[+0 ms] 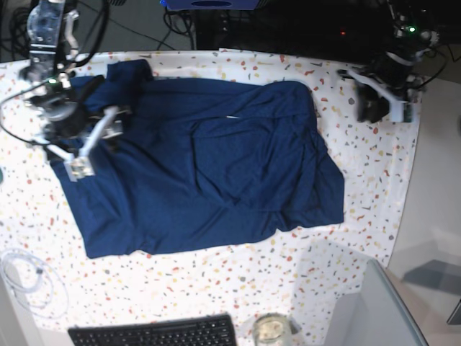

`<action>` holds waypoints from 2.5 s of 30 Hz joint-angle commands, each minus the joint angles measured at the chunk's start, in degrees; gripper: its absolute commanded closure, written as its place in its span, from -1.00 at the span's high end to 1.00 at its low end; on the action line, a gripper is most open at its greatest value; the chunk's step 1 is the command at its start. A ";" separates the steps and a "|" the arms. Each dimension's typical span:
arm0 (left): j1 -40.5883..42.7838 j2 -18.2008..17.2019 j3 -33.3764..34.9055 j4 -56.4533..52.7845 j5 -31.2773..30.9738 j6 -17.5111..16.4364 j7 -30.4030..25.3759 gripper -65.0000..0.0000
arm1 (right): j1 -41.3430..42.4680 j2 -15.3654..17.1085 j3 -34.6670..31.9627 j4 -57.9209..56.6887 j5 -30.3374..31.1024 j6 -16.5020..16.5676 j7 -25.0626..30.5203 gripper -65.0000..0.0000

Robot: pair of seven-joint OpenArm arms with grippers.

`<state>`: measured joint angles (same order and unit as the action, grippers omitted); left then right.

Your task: Layout the t-shirt on the table in an organized manner, then fold the t-shirt properly

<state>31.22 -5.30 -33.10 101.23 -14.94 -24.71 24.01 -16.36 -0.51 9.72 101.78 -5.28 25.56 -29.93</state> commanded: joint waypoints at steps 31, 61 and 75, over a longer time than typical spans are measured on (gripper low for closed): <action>-1.82 0.42 -0.70 -6.24 -0.49 -0.13 -1.11 -1.00 | 8.76 0.38 -15.39 -15.75 0.14 -0.37 -2.99 -0.94; -8.67 0.51 7.74 -6.24 -0.05 -0.13 -1.02 -1.00 | 12.36 -0.59 -11.61 -20.68 0.22 -0.37 -6.86 -0.09; -14.91 0.51 10.90 -6.86 -0.05 0.05 3.64 -1.00 | -2.85 -0.15 -11.25 -0.90 0.22 -0.37 -9.58 -1.00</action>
<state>16.82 -4.32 -22.17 93.45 -14.28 -24.40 28.99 -19.29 -0.64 -1.61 99.98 -5.34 25.08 -40.14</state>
